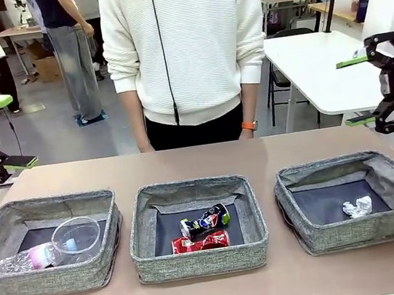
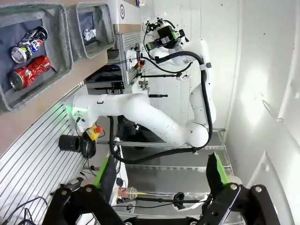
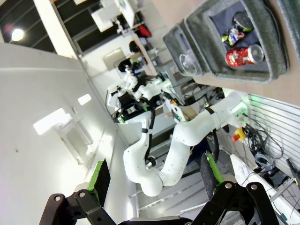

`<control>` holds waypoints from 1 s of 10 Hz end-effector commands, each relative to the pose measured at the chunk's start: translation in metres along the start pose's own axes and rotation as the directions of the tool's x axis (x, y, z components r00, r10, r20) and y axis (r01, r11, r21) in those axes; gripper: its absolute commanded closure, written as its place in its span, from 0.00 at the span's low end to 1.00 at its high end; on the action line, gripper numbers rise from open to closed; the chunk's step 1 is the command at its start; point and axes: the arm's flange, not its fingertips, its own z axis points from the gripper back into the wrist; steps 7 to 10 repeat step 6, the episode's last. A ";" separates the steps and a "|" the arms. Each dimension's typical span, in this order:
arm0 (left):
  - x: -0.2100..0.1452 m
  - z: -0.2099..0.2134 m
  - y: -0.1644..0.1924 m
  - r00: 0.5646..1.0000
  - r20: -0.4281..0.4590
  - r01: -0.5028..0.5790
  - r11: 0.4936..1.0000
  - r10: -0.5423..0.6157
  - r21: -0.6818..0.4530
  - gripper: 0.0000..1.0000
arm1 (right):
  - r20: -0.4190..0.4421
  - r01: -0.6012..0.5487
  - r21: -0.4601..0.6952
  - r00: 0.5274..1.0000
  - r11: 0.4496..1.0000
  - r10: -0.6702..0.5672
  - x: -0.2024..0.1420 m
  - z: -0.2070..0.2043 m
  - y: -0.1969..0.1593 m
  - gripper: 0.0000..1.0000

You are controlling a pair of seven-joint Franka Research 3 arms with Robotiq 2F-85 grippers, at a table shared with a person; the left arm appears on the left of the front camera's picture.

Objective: Sort the waste into the appropriate baskets.
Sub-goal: Place the picked waste into the Fabric basket indicated by the person.

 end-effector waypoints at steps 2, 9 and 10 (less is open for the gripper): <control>0.000 -0.002 -0.001 1.000 -0.002 0.025 0.999 -0.025 -0.022 0.00 | -0.004 -0.010 0.015 1.000 1.000 0.010 0.000 0.000 0.003 0.00; 0.000 -0.002 -0.001 1.000 -0.002 0.025 0.999 -0.025 -0.022 0.00 | -0.004 -0.010 0.015 1.000 1.000 0.010 0.000 0.000 0.003 0.00; 0.000 -0.002 -0.001 1.000 -0.002 0.025 0.999 -0.025 -0.022 0.00 | -0.004 -0.010 0.015 1.000 1.000 0.010 0.000 0.000 0.003 0.00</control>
